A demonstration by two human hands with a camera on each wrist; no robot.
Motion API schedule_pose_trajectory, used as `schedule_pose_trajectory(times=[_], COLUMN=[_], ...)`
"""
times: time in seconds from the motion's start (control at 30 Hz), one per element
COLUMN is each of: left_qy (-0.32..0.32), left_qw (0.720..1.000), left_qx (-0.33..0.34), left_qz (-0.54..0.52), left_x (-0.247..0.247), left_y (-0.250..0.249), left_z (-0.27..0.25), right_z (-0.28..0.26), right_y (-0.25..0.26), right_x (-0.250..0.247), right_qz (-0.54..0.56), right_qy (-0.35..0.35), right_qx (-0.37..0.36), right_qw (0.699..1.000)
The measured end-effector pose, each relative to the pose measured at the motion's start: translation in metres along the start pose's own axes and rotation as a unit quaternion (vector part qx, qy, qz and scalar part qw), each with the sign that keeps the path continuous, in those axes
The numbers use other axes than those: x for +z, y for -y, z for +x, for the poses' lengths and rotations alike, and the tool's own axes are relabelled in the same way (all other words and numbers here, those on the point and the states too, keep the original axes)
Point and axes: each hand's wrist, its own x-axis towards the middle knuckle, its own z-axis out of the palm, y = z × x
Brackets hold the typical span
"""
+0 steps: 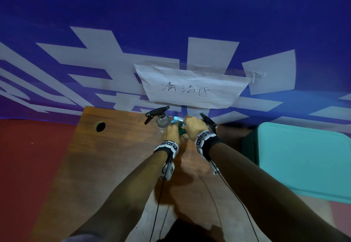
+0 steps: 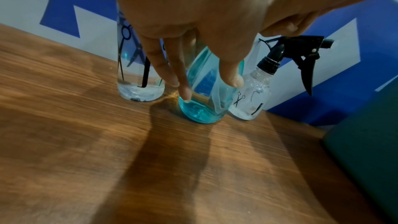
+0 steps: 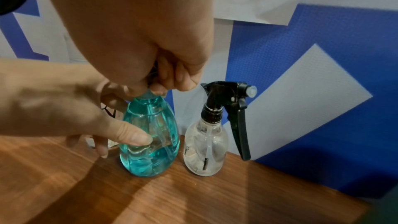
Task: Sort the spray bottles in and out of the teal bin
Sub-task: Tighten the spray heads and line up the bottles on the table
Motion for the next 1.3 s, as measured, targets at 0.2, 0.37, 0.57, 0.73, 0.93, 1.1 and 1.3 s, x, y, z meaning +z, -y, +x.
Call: schedule_pose_trajectory(times=[0.2, 0.37, 0.57, 0.73, 0.93, 1.1, 1.3], left_qy=[0.01, 0.01, 0.008, 0.003, 0.007, -0.001, 0.005], left_qw=[0.999, 0.999, 0.999, 0.999, 0.998, 0.997, 0.996], left_qx=[0.017, 0.016, -0.006, 0.0, 0.002, 0.014, 0.011], left_qz=[0.024, 0.043, 0.042, 0.048, 0.056, 0.073, 0.088], left_x=[-0.0062, -0.0071, -0.0037, -0.0014, -0.0022, 0.0008, 0.001], left_y=[-0.0035, -0.0046, -0.0093, -0.0064, -0.0042, -0.001, -0.0003], left_z=[0.0011, 0.0012, -0.0005, 0.0024, 0.0022, 0.003, 0.0063], right_z=[0.0009, -0.0006, -0.0037, -0.0048, -0.0058, -0.0063, -0.0058], right_y=[-0.0002, -0.0002, -0.0002, -0.0005, -0.0024, -0.0008, 0.0], right_x=[0.0005, 0.0027, 0.0024, 0.0047, 0.0051, 0.0065, 0.0082], right_qz=[-0.002, -0.011, -0.012, -0.019, -0.034, -0.019, -0.008], right_qy=[-0.019, -0.028, -0.041, -0.035, -0.051, -0.046, -0.053], right_qx=[-0.008, 0.002, 0.008, 0.011, -0.002, 0.012, 0.021], right_qw=[1.0, 1.0, 0.999, 0.999, 0.998, 0.999, 0.998])
